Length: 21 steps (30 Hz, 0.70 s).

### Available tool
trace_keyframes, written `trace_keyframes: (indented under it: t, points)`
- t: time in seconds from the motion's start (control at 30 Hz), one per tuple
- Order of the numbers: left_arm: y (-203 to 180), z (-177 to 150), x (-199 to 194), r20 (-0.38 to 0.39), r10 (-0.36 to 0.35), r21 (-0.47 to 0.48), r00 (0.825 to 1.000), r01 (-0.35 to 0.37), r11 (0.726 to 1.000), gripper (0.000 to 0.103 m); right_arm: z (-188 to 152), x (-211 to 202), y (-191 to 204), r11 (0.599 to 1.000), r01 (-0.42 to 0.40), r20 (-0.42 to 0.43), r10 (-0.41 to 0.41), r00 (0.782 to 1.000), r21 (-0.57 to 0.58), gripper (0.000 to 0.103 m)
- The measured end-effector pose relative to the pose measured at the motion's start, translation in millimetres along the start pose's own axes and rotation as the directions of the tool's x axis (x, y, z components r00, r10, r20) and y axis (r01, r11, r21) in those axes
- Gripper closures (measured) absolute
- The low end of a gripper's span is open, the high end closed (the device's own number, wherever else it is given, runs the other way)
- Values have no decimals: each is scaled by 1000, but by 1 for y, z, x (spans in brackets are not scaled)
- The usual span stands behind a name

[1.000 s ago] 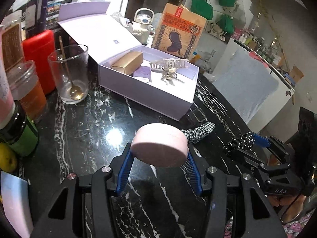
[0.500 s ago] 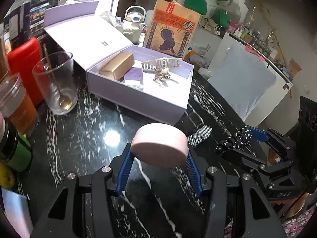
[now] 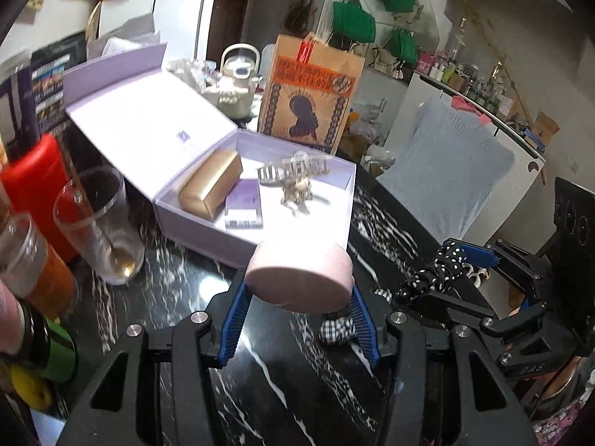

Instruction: Organize rigid objects

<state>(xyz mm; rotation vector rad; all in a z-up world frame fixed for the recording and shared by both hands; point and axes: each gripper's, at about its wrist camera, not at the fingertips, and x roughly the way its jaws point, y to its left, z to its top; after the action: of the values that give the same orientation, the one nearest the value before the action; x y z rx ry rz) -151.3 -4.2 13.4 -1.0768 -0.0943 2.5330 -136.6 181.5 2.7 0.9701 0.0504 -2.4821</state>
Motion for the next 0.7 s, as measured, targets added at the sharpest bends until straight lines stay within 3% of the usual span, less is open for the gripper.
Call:
trace_keyframes:
  t: [0.4, 0.7]
  points:
    - [-5, 31, 7, 31, 4, 47, 1000, -6, 999, 52, 37, 3, -15, 1000, -2, 39, 4, 999, -27, 18]
    - [-4, 45, 25, 20, 50, 75, 999, -52, 996, 52, 59, 12, -22, 997, 5, 66, 0, 998, -74, 17]
